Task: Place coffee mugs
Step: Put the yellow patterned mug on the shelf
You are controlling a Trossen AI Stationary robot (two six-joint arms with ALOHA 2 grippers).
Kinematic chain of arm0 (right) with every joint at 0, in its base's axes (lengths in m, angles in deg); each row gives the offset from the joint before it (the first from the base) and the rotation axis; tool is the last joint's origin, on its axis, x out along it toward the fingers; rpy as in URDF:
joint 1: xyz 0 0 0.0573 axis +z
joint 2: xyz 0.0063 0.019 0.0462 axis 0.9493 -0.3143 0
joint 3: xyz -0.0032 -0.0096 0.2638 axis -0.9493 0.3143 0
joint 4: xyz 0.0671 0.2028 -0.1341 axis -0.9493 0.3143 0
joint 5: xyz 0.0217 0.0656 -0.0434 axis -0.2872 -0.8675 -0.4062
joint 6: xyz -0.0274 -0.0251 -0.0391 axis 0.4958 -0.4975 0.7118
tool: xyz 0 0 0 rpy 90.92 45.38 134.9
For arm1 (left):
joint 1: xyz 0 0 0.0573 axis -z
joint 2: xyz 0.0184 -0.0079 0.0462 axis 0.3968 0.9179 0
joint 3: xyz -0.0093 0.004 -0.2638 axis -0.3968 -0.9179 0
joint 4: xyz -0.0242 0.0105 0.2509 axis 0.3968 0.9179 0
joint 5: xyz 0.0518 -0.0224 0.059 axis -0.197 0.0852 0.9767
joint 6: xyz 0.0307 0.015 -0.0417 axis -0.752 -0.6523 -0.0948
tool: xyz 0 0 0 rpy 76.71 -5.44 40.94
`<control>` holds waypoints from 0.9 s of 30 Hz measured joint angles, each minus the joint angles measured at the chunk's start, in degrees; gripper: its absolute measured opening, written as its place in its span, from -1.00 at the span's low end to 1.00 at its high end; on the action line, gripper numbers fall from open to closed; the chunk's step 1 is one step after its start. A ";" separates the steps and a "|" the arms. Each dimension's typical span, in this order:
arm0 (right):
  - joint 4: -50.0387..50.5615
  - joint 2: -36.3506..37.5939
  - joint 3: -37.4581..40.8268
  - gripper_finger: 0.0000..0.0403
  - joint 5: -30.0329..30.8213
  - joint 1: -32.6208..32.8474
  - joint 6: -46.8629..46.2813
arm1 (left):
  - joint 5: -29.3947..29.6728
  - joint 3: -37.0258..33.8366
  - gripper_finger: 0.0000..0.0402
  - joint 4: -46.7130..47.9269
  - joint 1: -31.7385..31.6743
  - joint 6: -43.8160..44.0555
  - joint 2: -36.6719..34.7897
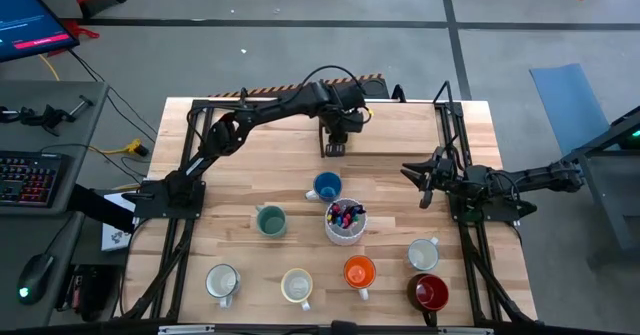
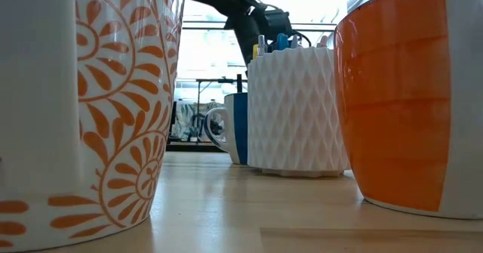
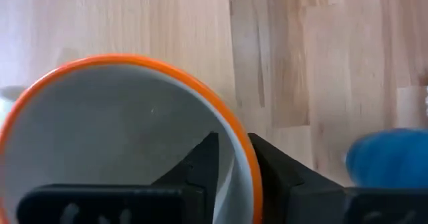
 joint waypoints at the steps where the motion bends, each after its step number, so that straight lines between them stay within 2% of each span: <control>1: 0.00 0.00 0.00 -0.63 -0.19 0.02 0.00 | 0.75 0.00 -0.64 -0.19 0.01 -0.01 0.00; 11: 0.03 0.00 0.00 -0.63 -1.39 0.02 0.02 | 2.63 1.07 -0.49 -2.73 0.00 0.01 -0.10; 27: 0.04 0.02 0.00 -0.63 -1.39 0.00 0.61 | 2.65 1.05 -0.35 -0.93 1.24 0.03 -0.33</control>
